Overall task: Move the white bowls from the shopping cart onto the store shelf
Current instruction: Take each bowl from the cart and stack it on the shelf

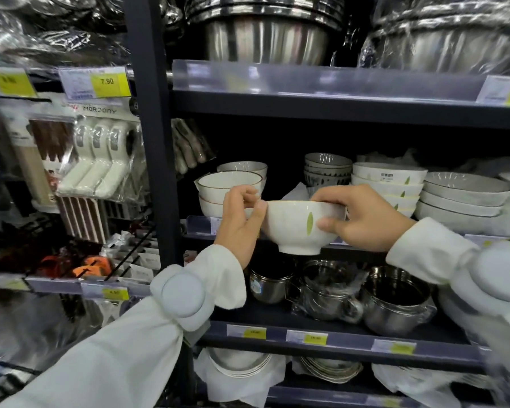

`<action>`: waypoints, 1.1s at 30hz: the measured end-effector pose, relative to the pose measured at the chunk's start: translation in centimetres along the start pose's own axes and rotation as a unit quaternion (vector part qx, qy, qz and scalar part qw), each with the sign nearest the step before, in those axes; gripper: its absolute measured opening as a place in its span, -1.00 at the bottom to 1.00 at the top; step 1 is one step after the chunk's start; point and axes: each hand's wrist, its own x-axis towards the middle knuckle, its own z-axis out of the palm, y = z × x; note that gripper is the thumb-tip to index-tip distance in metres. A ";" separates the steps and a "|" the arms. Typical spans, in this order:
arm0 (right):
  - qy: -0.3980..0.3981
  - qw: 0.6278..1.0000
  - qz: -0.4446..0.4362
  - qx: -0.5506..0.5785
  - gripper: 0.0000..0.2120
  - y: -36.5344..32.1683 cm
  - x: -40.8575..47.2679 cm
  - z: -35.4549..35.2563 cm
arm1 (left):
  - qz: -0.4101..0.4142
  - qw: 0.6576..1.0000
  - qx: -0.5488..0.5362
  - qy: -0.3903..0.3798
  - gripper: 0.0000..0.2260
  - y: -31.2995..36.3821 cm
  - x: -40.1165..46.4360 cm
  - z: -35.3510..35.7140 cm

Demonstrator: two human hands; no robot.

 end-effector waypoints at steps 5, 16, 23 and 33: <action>0.068 0.996 0.003 -0.061 -0.84 0.5 1.5 -0.4 | -0.037 0.998 0.036 -0.020 -0.61 1.0 0.9 1.3; 0.138 0.983 0.045 -0.110 -0.79 4.2 4.7 0.6 | -0.073 0.991 0.103 -0.049 -0.38 0.7 3.7 3.1; 0.121 0.983 0.084 -0.106 -0.76 7.4 5.6 2.2 | -0.097 0.963 0.233 -0.099 -0.44 0.2 4.7 4.3; 0.093 0.986 0.100 -0.096 -0.72 9.4 5.5 3.7 | -0.107 0.920 0.350 -0.140 -0.36 -0.2 5.5 5.2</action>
